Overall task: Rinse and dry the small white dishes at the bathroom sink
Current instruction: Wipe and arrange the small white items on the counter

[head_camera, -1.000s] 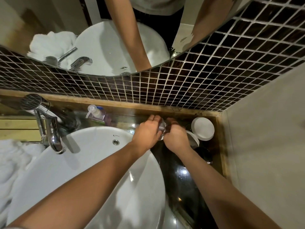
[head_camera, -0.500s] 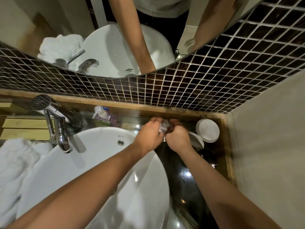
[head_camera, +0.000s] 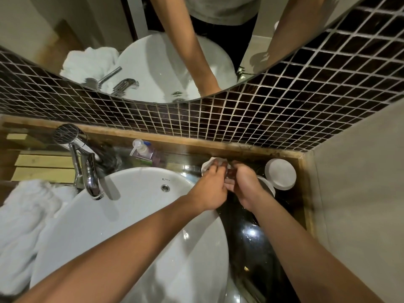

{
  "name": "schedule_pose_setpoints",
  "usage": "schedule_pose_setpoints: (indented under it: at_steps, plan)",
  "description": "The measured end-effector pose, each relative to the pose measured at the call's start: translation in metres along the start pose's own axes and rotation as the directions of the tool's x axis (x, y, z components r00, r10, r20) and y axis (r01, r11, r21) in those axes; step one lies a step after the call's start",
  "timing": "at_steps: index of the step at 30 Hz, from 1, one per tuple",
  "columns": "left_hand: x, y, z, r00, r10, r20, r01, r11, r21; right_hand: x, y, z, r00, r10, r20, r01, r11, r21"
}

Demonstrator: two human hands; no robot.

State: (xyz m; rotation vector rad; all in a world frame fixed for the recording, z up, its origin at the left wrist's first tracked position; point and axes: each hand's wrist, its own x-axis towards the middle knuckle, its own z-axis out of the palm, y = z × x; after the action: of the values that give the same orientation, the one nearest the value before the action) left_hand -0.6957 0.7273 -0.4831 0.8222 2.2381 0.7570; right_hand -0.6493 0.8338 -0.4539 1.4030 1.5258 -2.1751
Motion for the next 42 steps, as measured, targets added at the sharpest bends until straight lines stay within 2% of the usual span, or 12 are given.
schedule_pose_setpoints:
  at_steps: [7, 14, 19, 23, 27, 31, 33, 42]
  plan:
    - [0.001, 0.0, -0.003, 0.999, -0.03, 0.024, 0.031, 0.998, -0.045, 0.002, -0.001, 0.003, 1.0, 0.005, -0.023, -0.005, 1.0, -0.027]
    - [0.002, 0.006, -0.005, 0.994, -0.106, 0.027, 0.109, 0.974, -0.197, 0.001, -0.004, 0.003, 1.0, 0.021, -0.014, -0.021, 0.999, -0.024]
    - [0.006, 0.007, -0.007, 0.976, -0.218, 0.023, 0.202, 0.855, -0.477, -0.002, -0.006, 0.004, 0.999, 0.027, -0.024, -0.027, 1.0, -0.005]
    - [0.007, 0.009, -0.007, 0.972, -0.234, 0.028, 0.213, 0.82, -0.531, -0.004, -0.008, 0.007, 0.998, 0.02, -0.053, -0.021, 1.0, -0.005]
    - [0.005, 0.01, -0.007, 0.969, -0.246, 0.036, 0.227, 0.815, -0.534, -0.004, -0.007, 0.006, 0.998, 0.026, -0.059, -0.027, 0.999, -0.022]
    - [-0.005, 0.005, -0.005, 0.947, -0.298, -0.12, 0.225, 0.882, -0.414, -0.006, -0.001, 0.006, 0.986, 0.021, -0.163, -0.034, 0.996, -0.078]
    - [-0.007, 0.002, -0.005, 0.936, -0.316, -0.153, 0.24, 0.894, -0.378, -0.008, 0.002, 0.006, 0.981, 0.011, -0.193, -0.028, 0.996, -0.085]
    - [-0.002, 0.005, -0.012, 0.957, -0.29, -0.014, 0.26, 0.877, -0.403, -0.005, 0.009, 0.01, 0.99, 0.027, -0.137, -0.038, 0.996, -0.076]
